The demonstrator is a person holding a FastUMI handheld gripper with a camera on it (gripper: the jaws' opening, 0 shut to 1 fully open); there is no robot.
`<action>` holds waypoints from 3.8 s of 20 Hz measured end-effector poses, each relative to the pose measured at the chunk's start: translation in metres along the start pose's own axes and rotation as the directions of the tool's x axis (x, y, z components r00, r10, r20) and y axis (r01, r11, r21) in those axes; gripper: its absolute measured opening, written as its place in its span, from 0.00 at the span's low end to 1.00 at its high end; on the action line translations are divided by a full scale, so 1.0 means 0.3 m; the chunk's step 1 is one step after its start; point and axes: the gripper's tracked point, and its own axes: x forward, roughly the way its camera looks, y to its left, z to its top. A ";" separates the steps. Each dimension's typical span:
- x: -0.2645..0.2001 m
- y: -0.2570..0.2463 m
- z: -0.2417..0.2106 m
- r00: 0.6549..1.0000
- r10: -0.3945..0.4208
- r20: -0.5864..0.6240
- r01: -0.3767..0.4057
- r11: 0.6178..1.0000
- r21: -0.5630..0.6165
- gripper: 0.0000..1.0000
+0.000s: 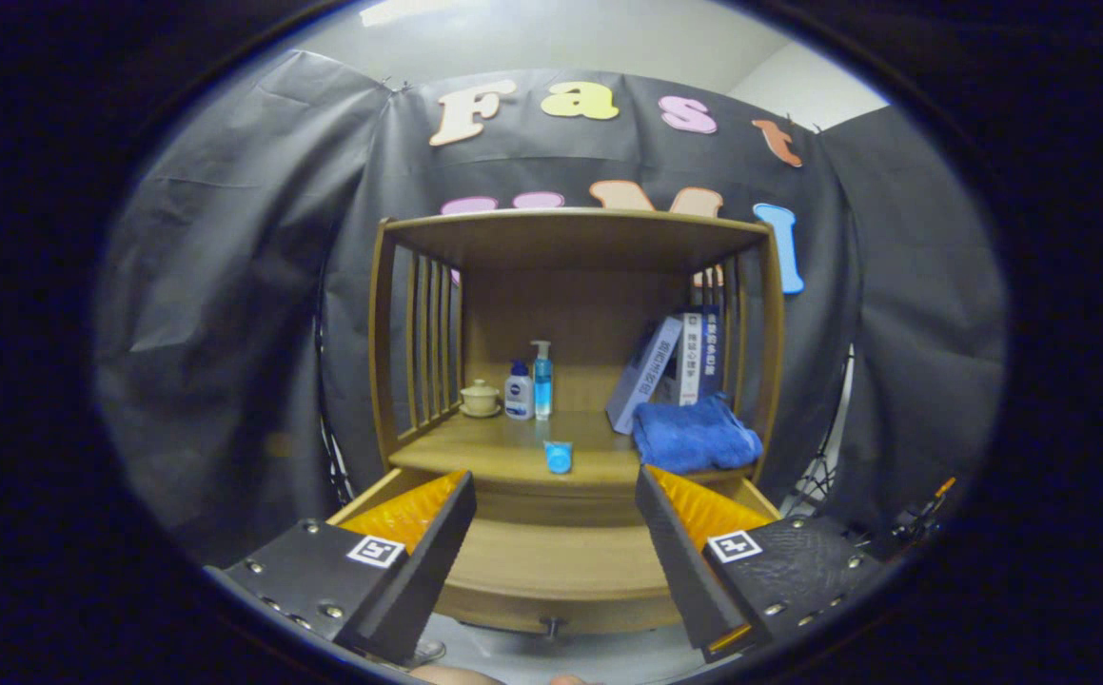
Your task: Pull open the drawer, take out the items inside it, and place them on the countertop above the cabinet.
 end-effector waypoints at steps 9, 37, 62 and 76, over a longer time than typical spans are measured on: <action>-0.019 0.008 -0.339 0.996 -0.045 -0.082 0.045 0.999 -0.003 1.00; 0.151 -0.021 -0.473 0.993 -0.061 -0.097 0.055 0.997 -0.063 0.99; 0.520 -0.002 -0.438 0.995 -0.067 -0.080 0.062 0.997 -0.055 0.99; 0.637 0.002 -0.431 0.994 -0.074 -0.079 0.070 0.996 -0.052 0.99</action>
